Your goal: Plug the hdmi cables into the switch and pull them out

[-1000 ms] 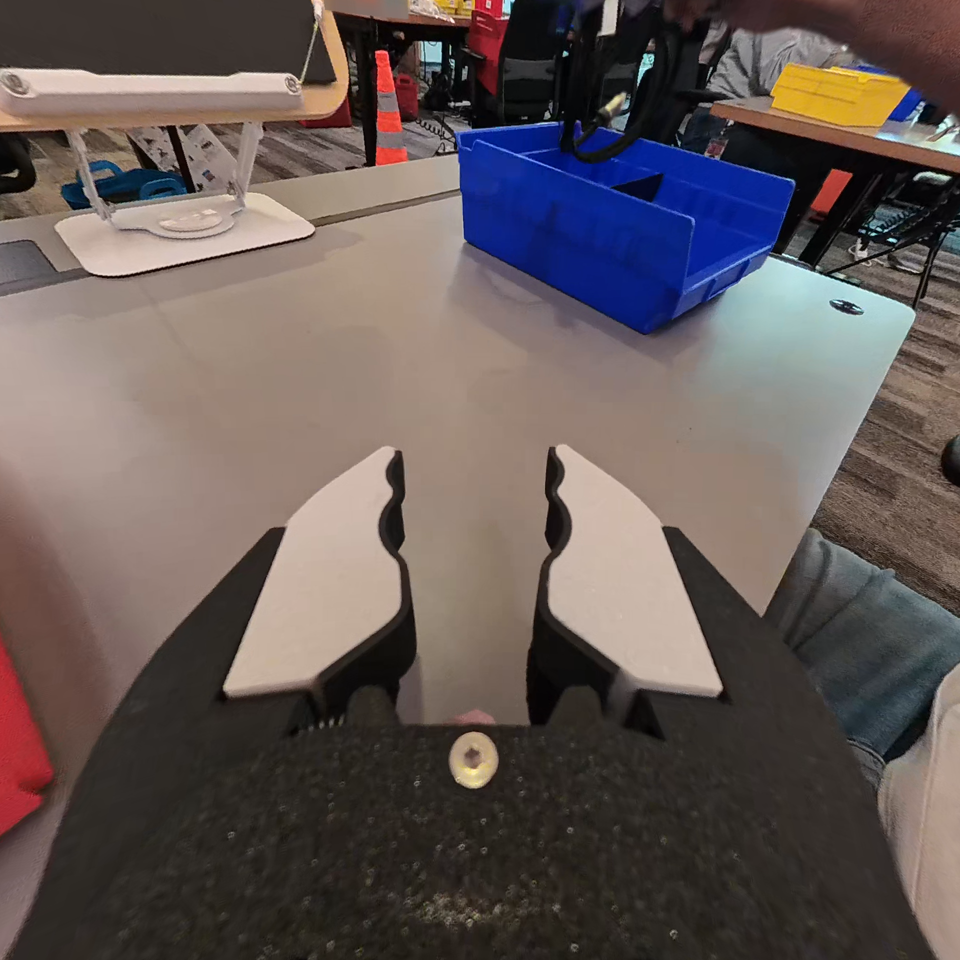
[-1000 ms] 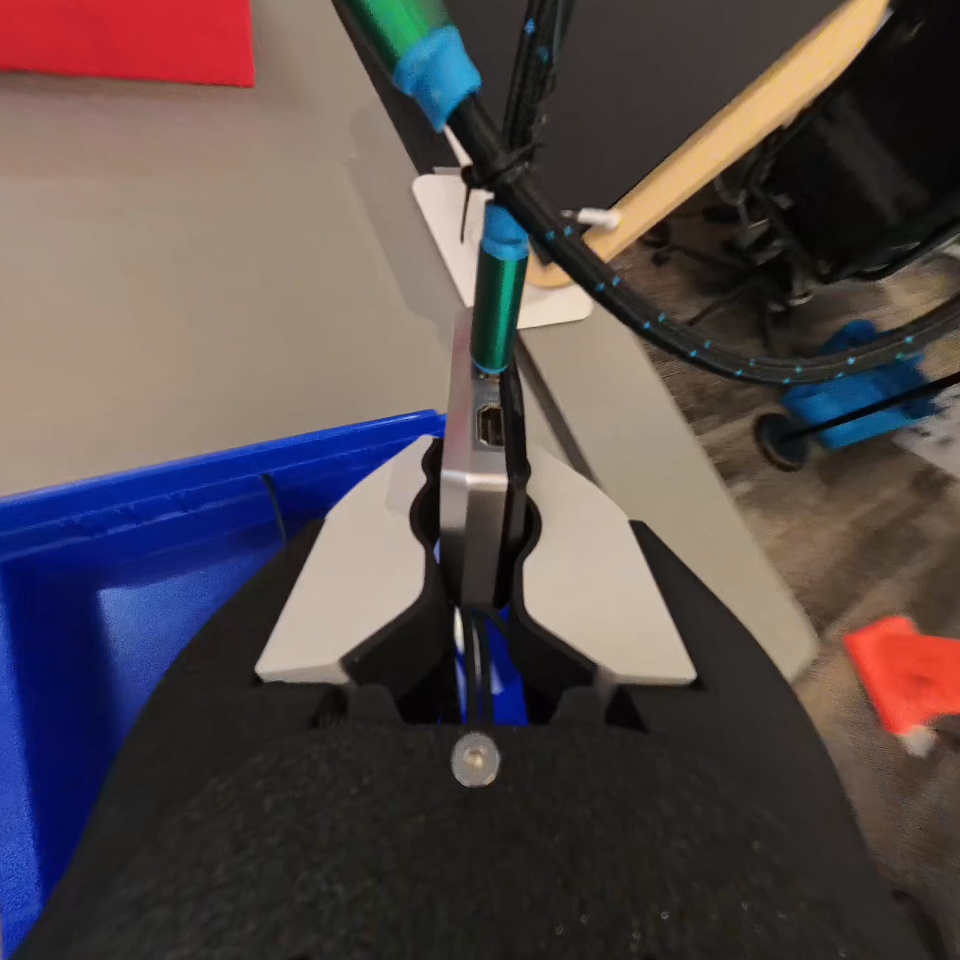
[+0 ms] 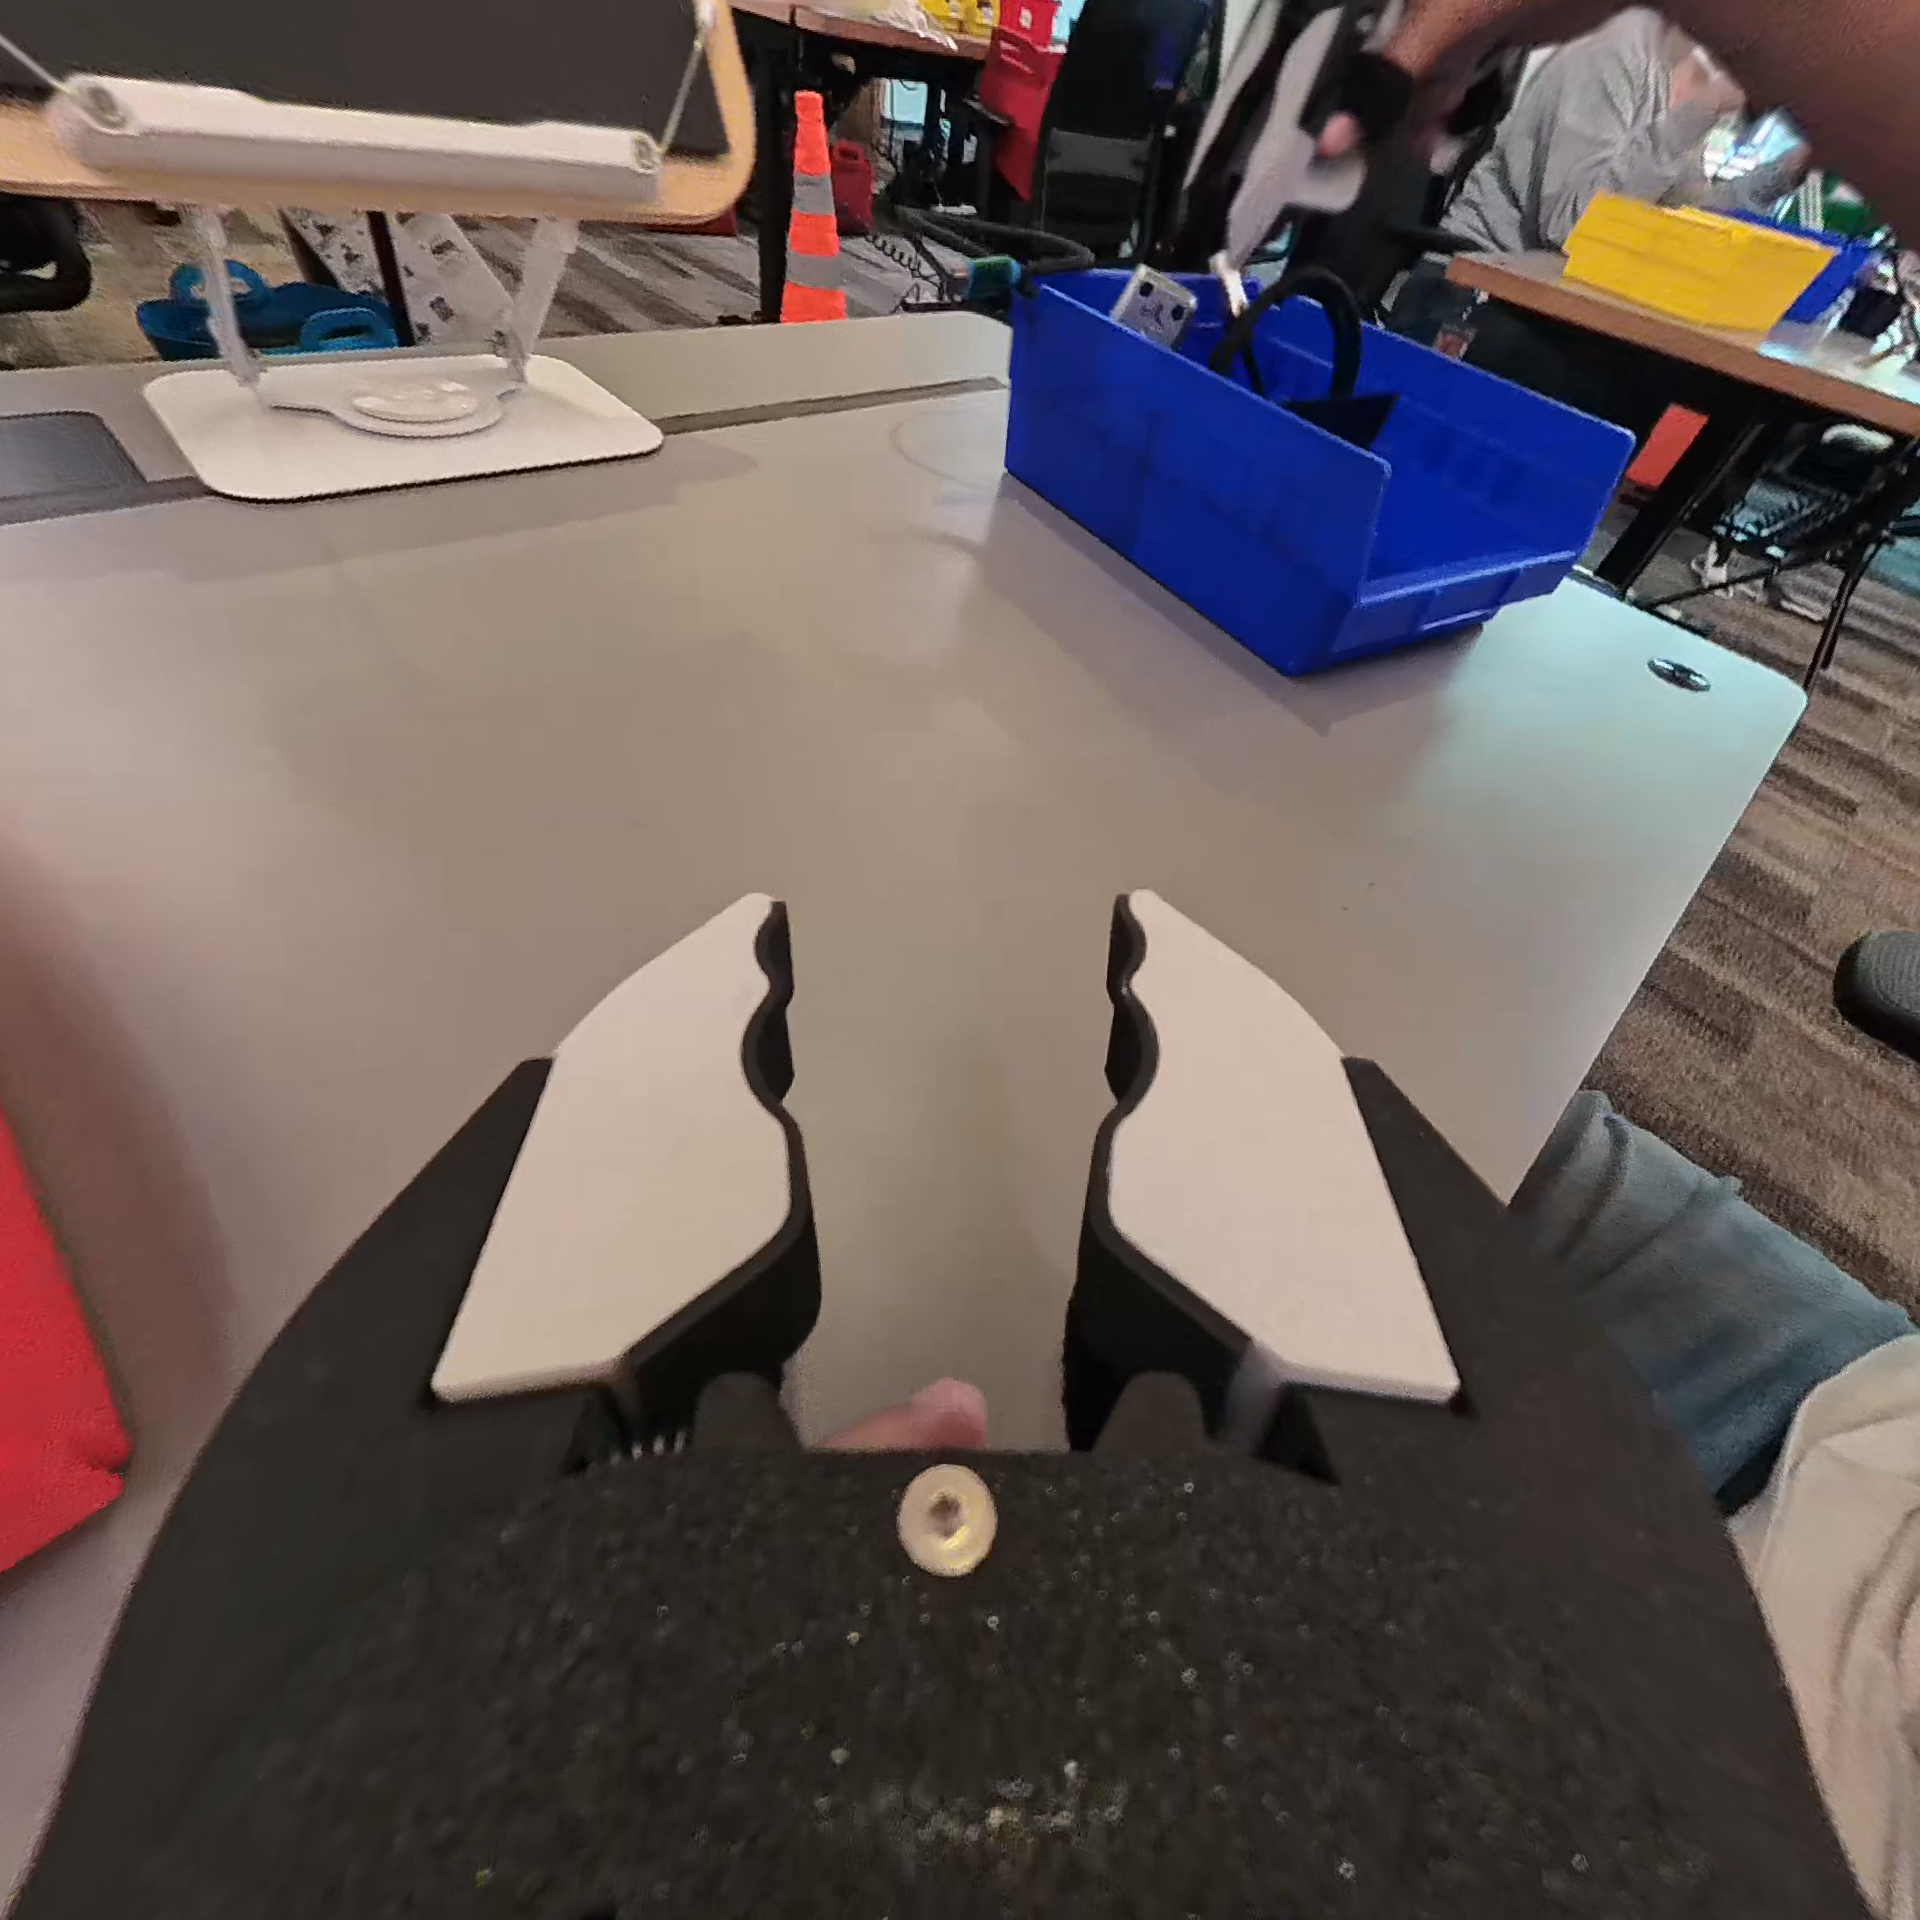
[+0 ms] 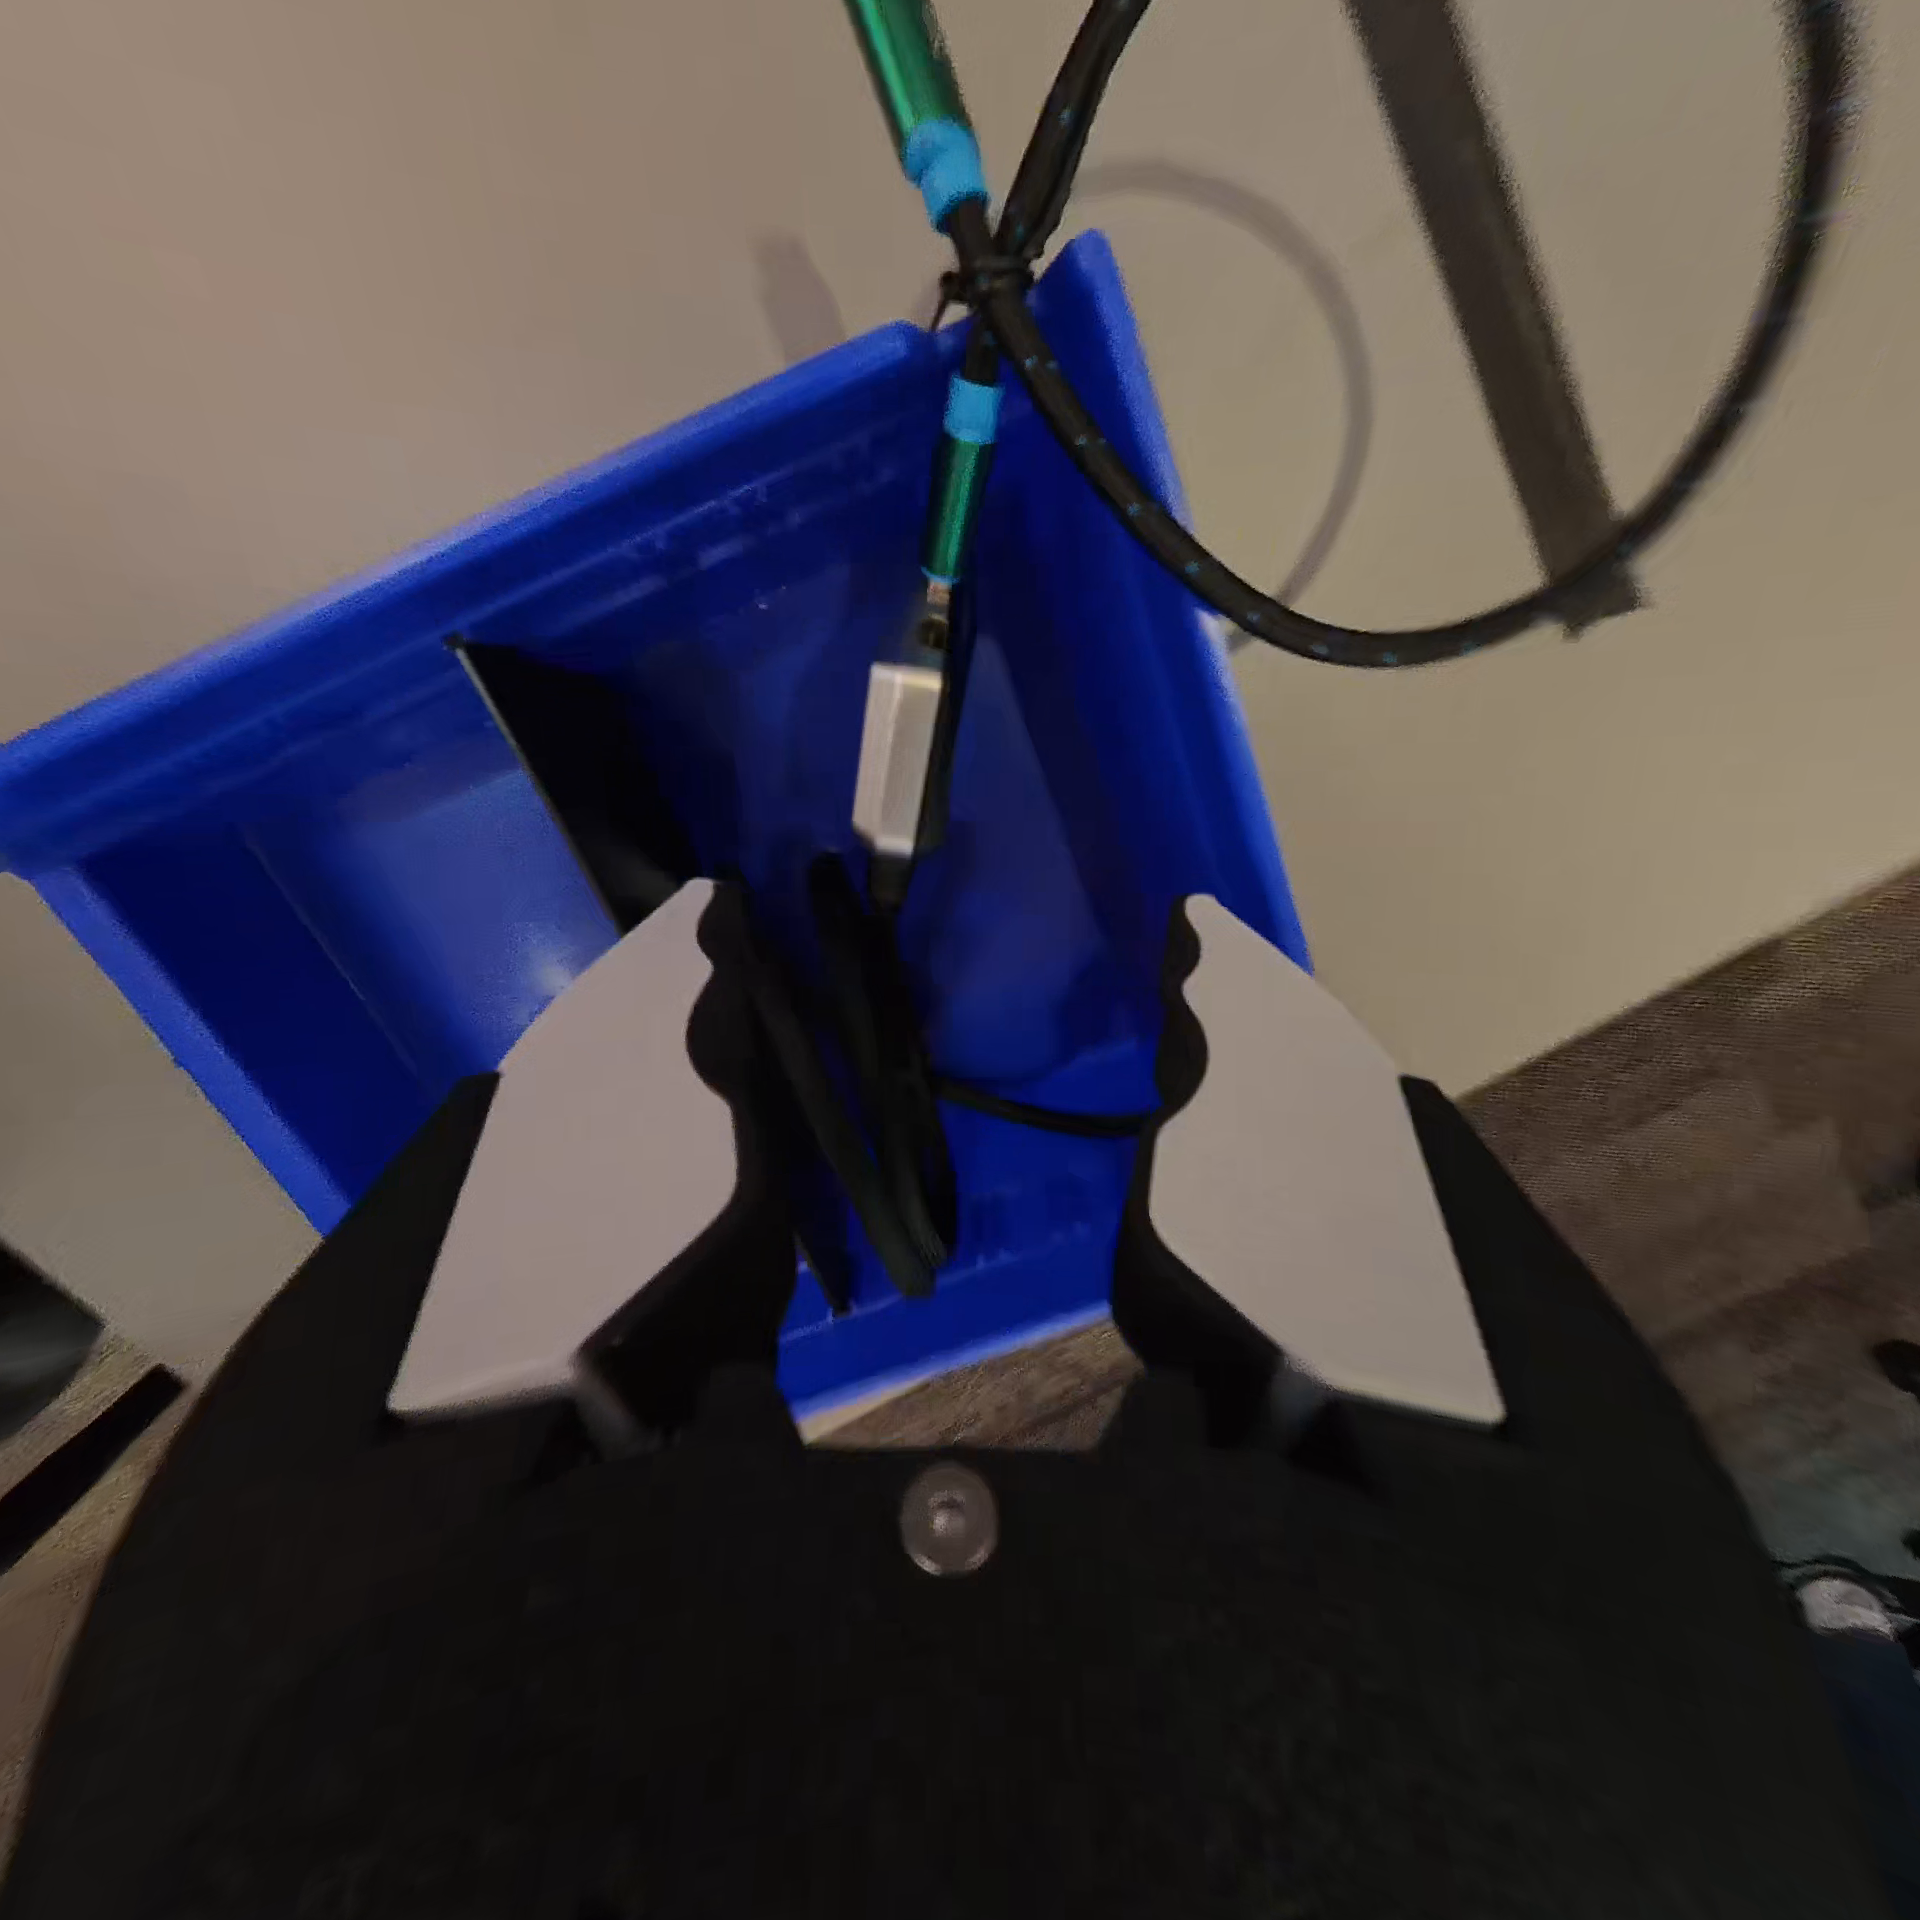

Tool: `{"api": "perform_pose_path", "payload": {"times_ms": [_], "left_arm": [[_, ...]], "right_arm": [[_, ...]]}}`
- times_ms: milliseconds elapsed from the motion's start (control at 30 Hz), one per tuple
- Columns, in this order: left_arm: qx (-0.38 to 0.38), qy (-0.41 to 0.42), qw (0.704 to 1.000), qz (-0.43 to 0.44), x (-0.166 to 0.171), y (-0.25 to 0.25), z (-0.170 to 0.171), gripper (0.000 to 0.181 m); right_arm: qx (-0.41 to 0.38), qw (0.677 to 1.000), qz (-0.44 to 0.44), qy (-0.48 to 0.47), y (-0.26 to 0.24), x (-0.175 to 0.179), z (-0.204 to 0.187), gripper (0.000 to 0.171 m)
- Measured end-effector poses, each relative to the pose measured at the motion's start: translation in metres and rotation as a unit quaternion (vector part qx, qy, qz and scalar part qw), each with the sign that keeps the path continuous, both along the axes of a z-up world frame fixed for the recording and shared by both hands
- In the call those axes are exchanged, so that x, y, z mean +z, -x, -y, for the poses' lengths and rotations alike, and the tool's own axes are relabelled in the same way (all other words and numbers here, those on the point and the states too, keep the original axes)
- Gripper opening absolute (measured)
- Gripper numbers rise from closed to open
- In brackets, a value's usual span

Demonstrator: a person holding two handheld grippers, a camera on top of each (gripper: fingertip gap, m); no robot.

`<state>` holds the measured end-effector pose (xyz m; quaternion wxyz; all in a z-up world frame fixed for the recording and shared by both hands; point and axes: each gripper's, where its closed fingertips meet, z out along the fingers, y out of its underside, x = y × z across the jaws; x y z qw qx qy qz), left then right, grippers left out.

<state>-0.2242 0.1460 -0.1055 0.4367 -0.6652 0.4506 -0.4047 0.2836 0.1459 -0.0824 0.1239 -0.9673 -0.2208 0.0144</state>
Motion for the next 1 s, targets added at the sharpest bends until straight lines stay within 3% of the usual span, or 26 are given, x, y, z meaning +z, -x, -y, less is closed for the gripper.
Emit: {"api": "perform_pose_path", "payload": {"times_ms": [133,267,433,567,667,767,833,900,1000], "left_arm": [[0.029,0.009,0.999,0.009,0.005,0.018,-0.014,0.057],[0.074,0.022,0.997,0.029,0.01,0.05,-0.03,0.054],[0.14,0.0,0.99,0.012,0.018,0.096,-0.066,0.051],[0.128,-0.043,0.989,-0.056,0.034,0.118,-0.11,0.049],[0.122,-0.018,0.978,-0.169,0.036,0.124,-0.171,0.067],[0.136,0.064,0.967,-0.206,0.04,0.101,-0.24,0.064],[0.126,0.145,0.94,-0.281,0.015,0.082,-0.27,0.068],[0.111,0.208,0.897,-0.373,-0.02,0.069,-0.287,0.086],[0.149,0.205,0.863,-0.437,-0.053,0.058,-0.326,0.075]], "right_arm": [[-0.032,0.99,0.028,-0.138,0.01,0.062,0.021,0.074],[-0.018,0.95,-0.079,-0.301,0.113,0.094,0.052,0.062],[0.044,0.894,-0.286,-0.343,0.284,0.056,0.095,0.059],[0.076,0.867,-0.379,-0.315,0.374,0.013,0.104,0.057],[0.099,0.876,-0.37,-0.292,0.404,-0.016,0.092,0.059],[0.123,0.877,-0.38,-0.267,0.421,-0.024,0.078,0.061],[0.131,0.876,-0.385,-0.258,0.424,-0.023,0.067,0.061],[0.137,0.873,-0.396,-0.25,0.426,-0.018,0.058,0.061],[0.144,0.871,-0.399,-0.246,0.428,-0.014,0.051,0.061]]}}
